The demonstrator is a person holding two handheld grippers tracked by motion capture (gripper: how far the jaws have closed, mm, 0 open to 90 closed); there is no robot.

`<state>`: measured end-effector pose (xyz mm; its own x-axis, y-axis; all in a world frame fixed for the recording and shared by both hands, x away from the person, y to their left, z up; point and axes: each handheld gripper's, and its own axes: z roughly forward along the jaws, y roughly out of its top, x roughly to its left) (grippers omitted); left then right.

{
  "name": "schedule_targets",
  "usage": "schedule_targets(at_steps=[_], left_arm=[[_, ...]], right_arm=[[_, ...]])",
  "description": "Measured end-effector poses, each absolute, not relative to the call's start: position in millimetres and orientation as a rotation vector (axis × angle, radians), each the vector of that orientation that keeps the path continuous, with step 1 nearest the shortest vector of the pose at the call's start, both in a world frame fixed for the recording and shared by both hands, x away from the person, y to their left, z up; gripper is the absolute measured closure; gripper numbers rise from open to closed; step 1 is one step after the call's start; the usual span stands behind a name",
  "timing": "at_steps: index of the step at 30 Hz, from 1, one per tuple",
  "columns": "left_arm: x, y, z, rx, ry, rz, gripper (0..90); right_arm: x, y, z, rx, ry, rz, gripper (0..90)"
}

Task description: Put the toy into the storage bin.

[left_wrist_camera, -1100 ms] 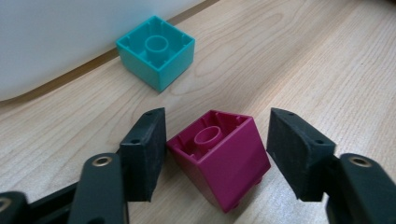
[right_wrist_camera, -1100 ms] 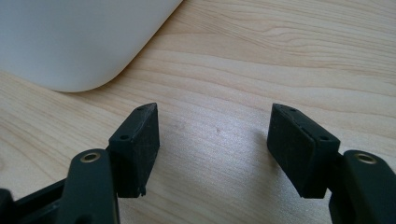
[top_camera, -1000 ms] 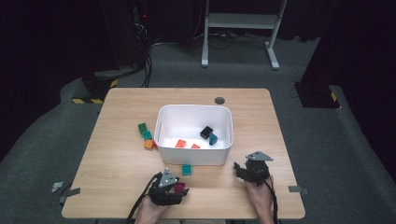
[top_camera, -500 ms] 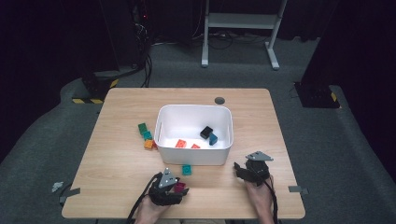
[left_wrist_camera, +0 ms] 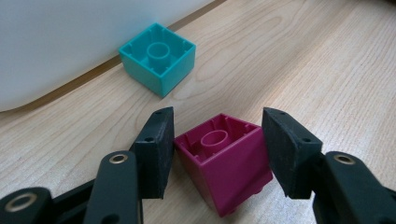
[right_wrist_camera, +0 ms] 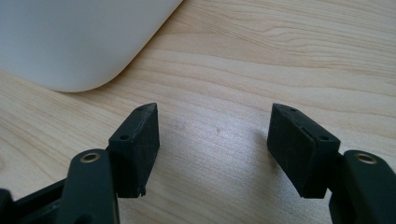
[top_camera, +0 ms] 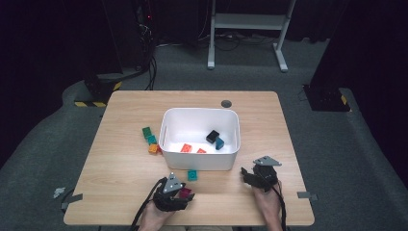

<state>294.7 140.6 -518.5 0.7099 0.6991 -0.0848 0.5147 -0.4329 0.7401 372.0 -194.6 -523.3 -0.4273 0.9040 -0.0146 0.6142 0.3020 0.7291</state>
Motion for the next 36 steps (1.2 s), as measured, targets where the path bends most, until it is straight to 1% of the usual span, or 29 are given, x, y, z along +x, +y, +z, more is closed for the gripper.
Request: schedule_targets(at_steps=[36], left_arm=[[303.4,148.5,-512.2,2.123,0.939,0.308,47.6]], right_arm=[[372.0,-194.6,-523.3,1.353,2.150,0.919,34.5]])
